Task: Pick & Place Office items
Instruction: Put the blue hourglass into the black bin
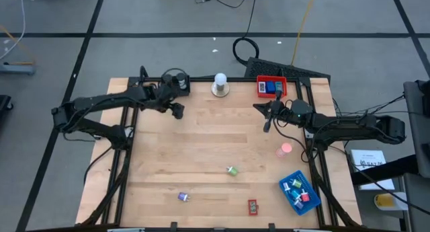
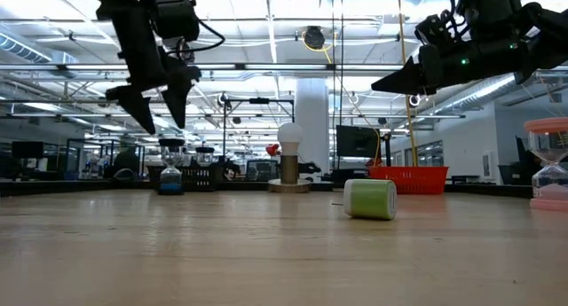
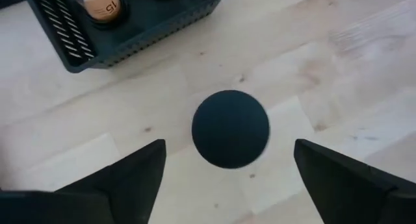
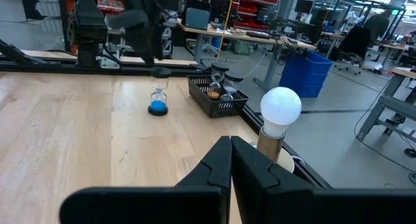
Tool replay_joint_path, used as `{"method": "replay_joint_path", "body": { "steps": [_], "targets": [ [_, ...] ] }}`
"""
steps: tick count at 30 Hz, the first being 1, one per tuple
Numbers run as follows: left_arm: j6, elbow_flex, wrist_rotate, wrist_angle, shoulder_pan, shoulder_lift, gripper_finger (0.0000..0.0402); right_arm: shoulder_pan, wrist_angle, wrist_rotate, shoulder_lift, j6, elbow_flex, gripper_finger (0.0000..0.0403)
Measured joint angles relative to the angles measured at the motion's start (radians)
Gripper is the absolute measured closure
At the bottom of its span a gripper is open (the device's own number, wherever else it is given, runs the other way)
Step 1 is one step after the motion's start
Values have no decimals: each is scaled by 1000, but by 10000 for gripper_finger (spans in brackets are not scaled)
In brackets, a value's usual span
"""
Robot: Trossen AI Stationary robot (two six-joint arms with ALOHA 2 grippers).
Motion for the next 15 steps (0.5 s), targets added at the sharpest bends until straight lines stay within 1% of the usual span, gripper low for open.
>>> {"method": "replay_joint_path", "body": {
  "steps": [3, 6, 8, 11, 15],
  "targets": [
    [-5, 50, 50, -55, 26, 3, 40, 0, 4, 0, 0, 0, 0, 403],
    [-26, 85, 75, -127, 49, 41, 36, 0, 10, 0, 0, 0, 0, 403],
    [-35, 106, 82, -181, 63, 87, 40, 0, 16, 0, 0, 0, 0, 403],
    [-18, 132, 114, -184, 75, 170, 54, 0, 27, 0, 0, 0, 0, 403],
    [34, 187, 119, -191, 76, 270, 74, 0, 34, 0, 0, 0, 0, 403]
  ]
}}
